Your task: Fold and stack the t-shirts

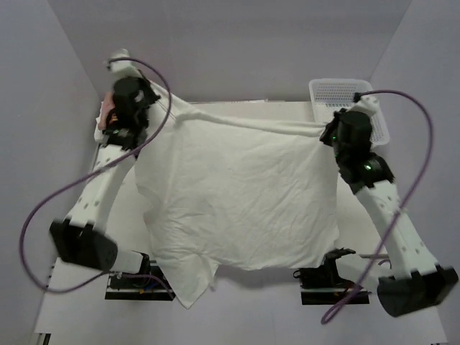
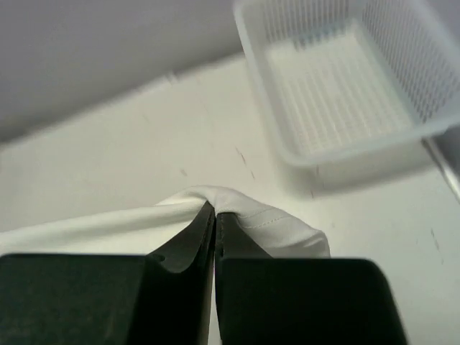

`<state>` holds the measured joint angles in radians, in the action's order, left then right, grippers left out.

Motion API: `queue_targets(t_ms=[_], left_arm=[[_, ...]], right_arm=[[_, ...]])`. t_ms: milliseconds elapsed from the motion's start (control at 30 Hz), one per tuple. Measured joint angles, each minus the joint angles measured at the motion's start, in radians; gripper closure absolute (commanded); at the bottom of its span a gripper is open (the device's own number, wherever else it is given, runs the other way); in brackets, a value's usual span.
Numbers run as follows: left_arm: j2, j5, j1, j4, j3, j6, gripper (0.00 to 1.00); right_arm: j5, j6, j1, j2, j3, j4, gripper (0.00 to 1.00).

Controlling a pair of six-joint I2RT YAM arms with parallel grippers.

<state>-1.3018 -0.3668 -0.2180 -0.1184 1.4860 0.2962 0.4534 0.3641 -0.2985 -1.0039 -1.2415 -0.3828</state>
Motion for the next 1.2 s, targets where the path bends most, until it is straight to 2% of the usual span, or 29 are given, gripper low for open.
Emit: queue_targets(t_ms=[100,167,200,233,267,300,400,500,700,867,1033,1200], left_arm=[[-0.259,-0.006,0.001,0.008,-0.055,0.002,0.99],[-0.439,0.006,0.005,-0.018,-0.034,0.004,0.84],[-0.541,0.015,0.006,-0.064,0.014,0.003,0.65],[-0.633,0.026,0.007,-0.099,0.066,0.0,0.42],[-0.713,0.037,0.008,-0.159,0.137,-0.002,0.15],[-0.785,0.046,0.009,-0.195,0.206,0.0,0.0],[-0.855,0.058,0.012,-0.249,0.286,0.003,0.0],[-0.788,0.079,0.013,-0.244,0.249,-0.001,0.0],[-0.477,0.167,0.006,-0.149,-0.023,0.0,0.0],[-0.25,0.276,-0.002,-0.092,-0.303,0.038,0.0],[-0.246,0.311,-0.008,-0.122,-0.409,0.09,0.0],[-0.342,0.292,-0.009,-0.167,-0.409,0.113,0.0]], right_arm=[[-0.028,0.015,0.025,-0.181,0.115,0.05,1.0],[-0.069,0.023,0.05,-0.351,0.122,0.067,0.68],[-0.094,0.016,0.063,-0.443,0.107,0.075,0.32],[-0.105,0.029,0.071,-0.523,0.092,0.079,0.1],[-0.12,0.024,0.076,-0.593,0.071,0.074,0.1],[-0.134,0.017,0.081,-0.645,0.055,0.075,0.1],[-0.19,0.002,0.083,-0.695,0.048,0.084,0.1],[-0.239,-0.01,0.081,-0.644,0.049,0.106,0.1],[-0.328,-0.013,0.074,-0.444,0.172,0.189,0.1],[-0.363,-0.006,0.067,-0.419,0.277,0.2,0.1],[-0.387,0.024,0.061,-0.453,0.319,0.202,0.1],[-0.386,0.065,0.061,-0.505,0.361,0.203,0.1]])
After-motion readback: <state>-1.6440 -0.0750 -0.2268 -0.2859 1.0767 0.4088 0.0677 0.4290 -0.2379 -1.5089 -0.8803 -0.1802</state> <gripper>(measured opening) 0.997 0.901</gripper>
